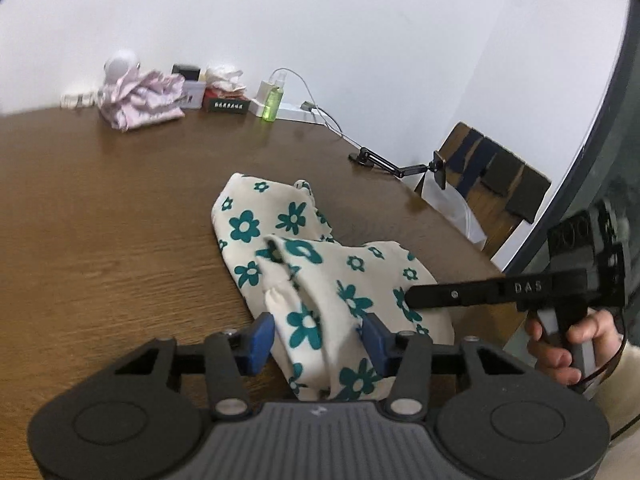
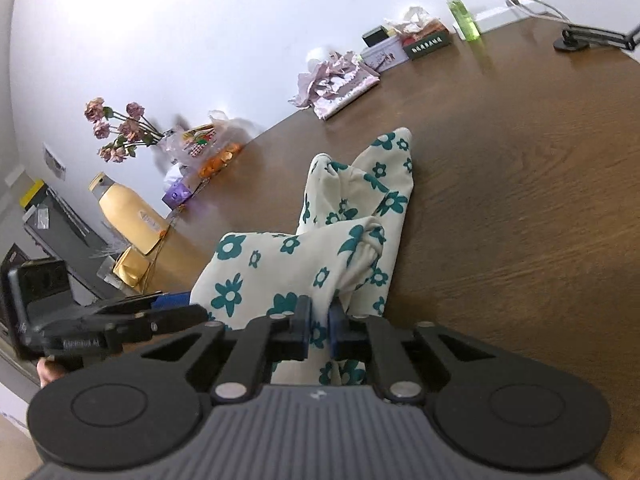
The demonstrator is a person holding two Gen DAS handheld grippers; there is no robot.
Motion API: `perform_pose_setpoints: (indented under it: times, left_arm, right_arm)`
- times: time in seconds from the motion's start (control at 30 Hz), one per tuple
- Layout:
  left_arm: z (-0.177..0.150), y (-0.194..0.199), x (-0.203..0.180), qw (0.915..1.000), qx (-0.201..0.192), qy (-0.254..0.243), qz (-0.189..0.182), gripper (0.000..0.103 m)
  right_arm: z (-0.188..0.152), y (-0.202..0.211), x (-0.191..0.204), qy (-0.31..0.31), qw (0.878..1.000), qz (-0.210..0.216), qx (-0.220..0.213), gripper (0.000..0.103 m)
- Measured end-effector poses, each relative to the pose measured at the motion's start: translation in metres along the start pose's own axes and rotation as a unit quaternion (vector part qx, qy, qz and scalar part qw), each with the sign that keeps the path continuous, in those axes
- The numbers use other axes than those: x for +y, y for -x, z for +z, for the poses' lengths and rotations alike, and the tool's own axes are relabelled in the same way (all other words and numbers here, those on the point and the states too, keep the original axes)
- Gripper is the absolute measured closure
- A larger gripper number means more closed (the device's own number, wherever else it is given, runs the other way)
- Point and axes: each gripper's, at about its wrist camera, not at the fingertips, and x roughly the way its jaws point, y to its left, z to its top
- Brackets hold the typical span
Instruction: Fold clothes
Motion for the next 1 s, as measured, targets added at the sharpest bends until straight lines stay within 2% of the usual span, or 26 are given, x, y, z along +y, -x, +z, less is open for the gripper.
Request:
perform_pose_setpoints:
  times: [0.17,0.23,0.3,0.4,0.53,0.63,0.7,0.77,0.87,0.9,1.0]
  left_arm:
    - [0.004,0.007,-0.007,0.9994,-0.016,-0.008,0.028,0.052]
    - [0.004,0.008,-0.004,0.9994,-0.018,-0.001,0.030,0.055]
    - [0.002,0.002,-0.006,0.9999,-0.005,0.005,0.013,0.064]
    - [-0.003,-0.002,-0.013,0.9998,-0.002,0.003,-0.017,0.064]
    - [-0.010,-0.010,-0.006,0.9995,0.000,0.031,-0.003,0.064]
    - [-0.009,0.000,-0.004,0.9992,-0.018,0.033,0.010,0.060]
    - [-0.008,0.006,-0.003,0.9988,-0.032,0.029,0.022,0.051]
    - [-0.009,0.000,-0.001,0.9988,-0.024,0.036,0.022,0.049]
    - [-0.013,-0.008,0.000,0.9982,-0.014,0.057,-0.006,0.055]
    - [-0.014,-0.010,0.000,0.9979,-0.013,0.063,-0.010,0.065]
    - [-0.019,-0.019,0.007,0.9948,-0.005,0.099,-0.022,0.064]
  right_arm:
    - [0.001,-0.001,0.003,-0.004,1.000,-0.018,0.001,0.095]
    - [0.001,-0.001,0.004,-0.004,1.000,-0.023,0.001,0.095]
    - [0.001,-0.002,0.006,-0.002,1.000,-0.030,0.002,0.095]
    - [0.001,-0.002,0.011,0.002,0.999,-0.039,0.003,0.095]
    - [0.000,-0.001,0.013,0.001,0.999,-0.040,0.001,0.095]
    - [-0.002,0.001,0.014,-0.001,0.999,-0.039,-0.001,0.095]
    - [-0.002,0.001,0.014,-0.001,0.999,-0.038,-0.001,0.095]
    - [-0.002,0.001,0.015,0.001,0.999,-0.038,-0.003,0.095]
    - [-0.002,0.000,0.016,0.002,0.999,-0.038,-0.005,0.095]
    - [-0.002,0.000,0.016,0.001,0.999,-0.039,-0.005,0.095]
    - [-0.004,0.001,0.016,-0.001,0.999,-0.040,-0.007,0.095]
